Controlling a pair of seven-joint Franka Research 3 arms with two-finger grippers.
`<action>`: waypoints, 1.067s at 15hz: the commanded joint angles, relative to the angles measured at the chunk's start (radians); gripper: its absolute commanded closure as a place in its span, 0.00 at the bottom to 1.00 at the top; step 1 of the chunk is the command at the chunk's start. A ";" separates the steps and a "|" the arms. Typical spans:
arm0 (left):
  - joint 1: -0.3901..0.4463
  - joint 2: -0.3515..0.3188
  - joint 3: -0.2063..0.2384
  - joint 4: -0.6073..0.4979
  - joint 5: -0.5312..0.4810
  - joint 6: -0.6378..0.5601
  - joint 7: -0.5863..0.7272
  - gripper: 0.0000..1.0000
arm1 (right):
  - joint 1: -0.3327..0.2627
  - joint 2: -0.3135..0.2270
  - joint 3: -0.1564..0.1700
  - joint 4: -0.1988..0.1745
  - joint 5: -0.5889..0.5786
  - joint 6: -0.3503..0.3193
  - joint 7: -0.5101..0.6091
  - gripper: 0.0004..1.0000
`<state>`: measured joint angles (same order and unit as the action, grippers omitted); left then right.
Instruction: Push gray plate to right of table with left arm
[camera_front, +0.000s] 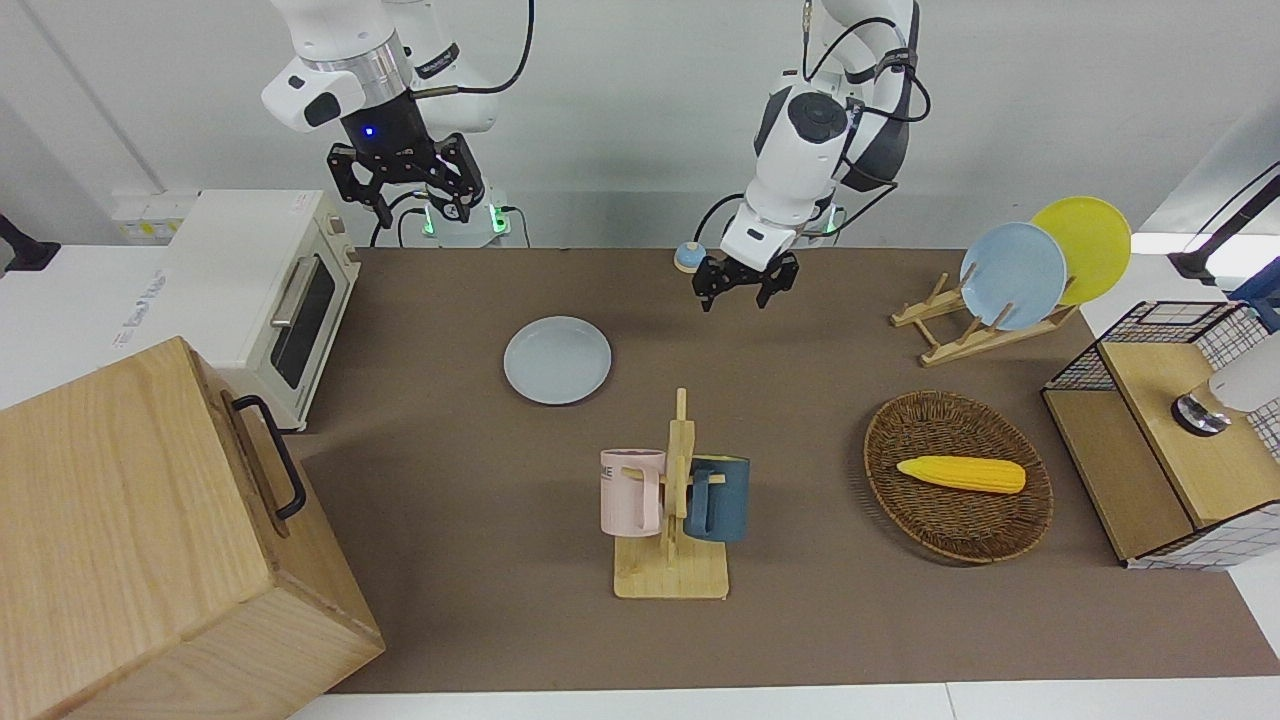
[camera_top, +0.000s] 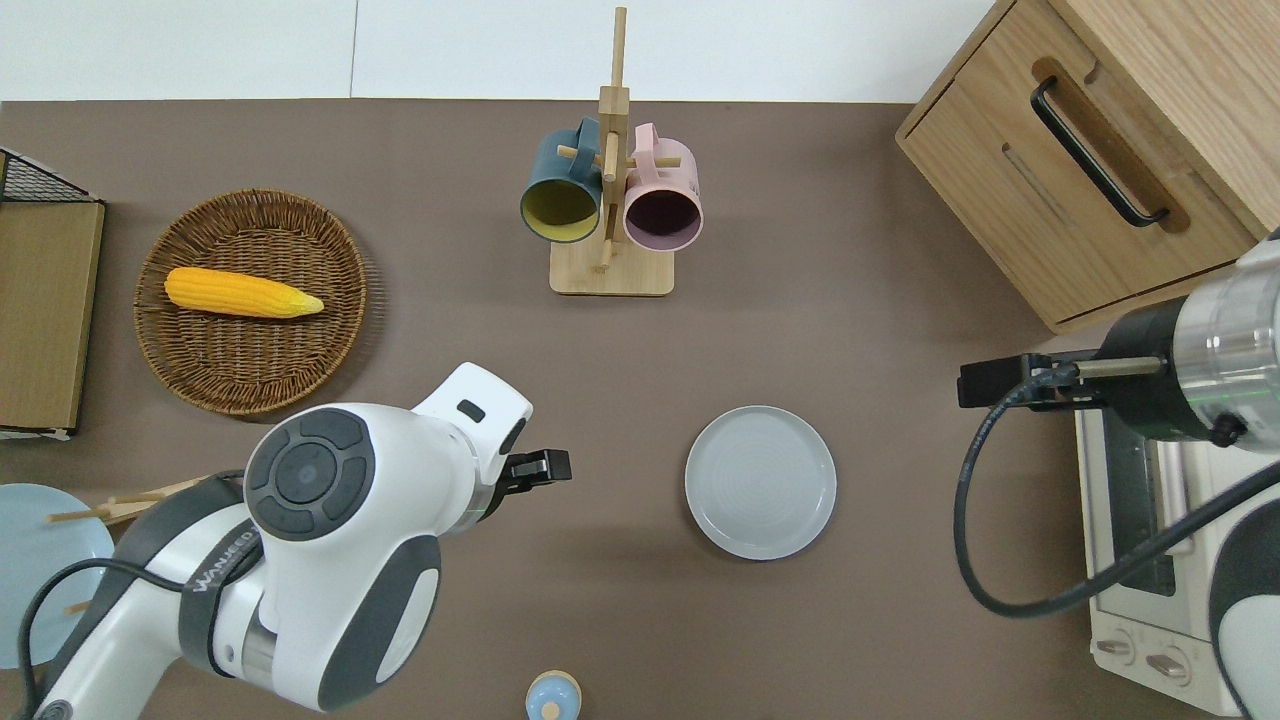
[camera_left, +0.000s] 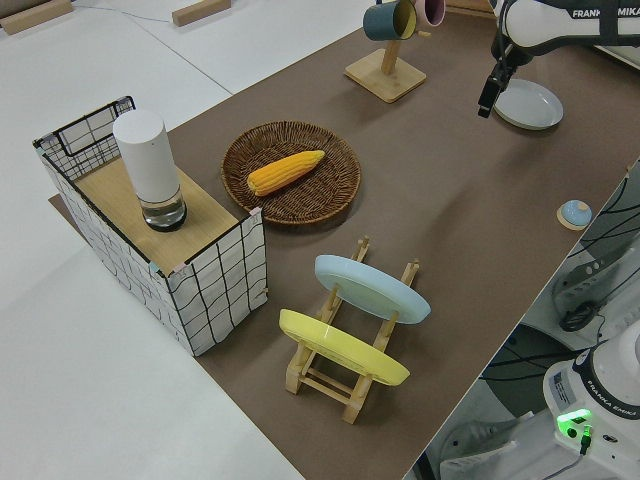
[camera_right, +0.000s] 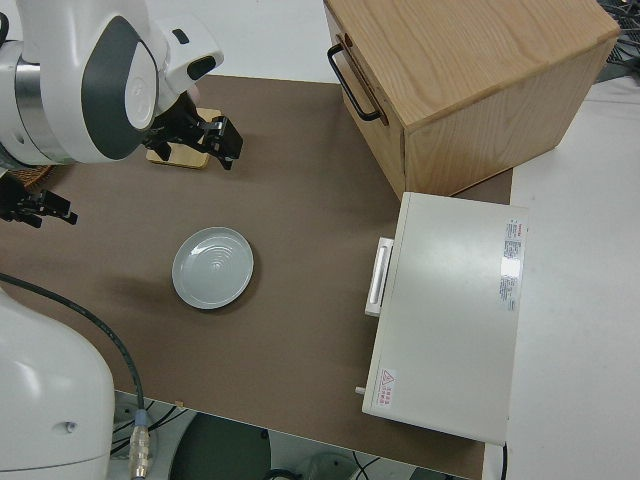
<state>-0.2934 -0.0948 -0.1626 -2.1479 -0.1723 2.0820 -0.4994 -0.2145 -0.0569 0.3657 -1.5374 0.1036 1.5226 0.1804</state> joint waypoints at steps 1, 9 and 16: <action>0.103 -0.057 -0.009 -0.015 0.020 -0.060 0.096 0.01 | -0.006 0.006 0.004 0.014 0.016 -0.005 0.002 0.00; 0.307 -0.089 -0.008 0.107 0.077 -0.220 0.226 0.01 | -0.006 0.006 0.004 0.014 0.016 -0.005 0.002 0.00; 0.421 -0.083 -0.008 0.224 0.077 -0.336 0.311 0.01 | -0.006 0.006 0.004 0.014 0.016 -0.005 0.002 0.00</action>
<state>0.0983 -0.1830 -0.1603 -1.9754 -0.1112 1.8036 -0.2096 -0.2145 -0.0569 0.3657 -1.5374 0.1036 1.5226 0.1804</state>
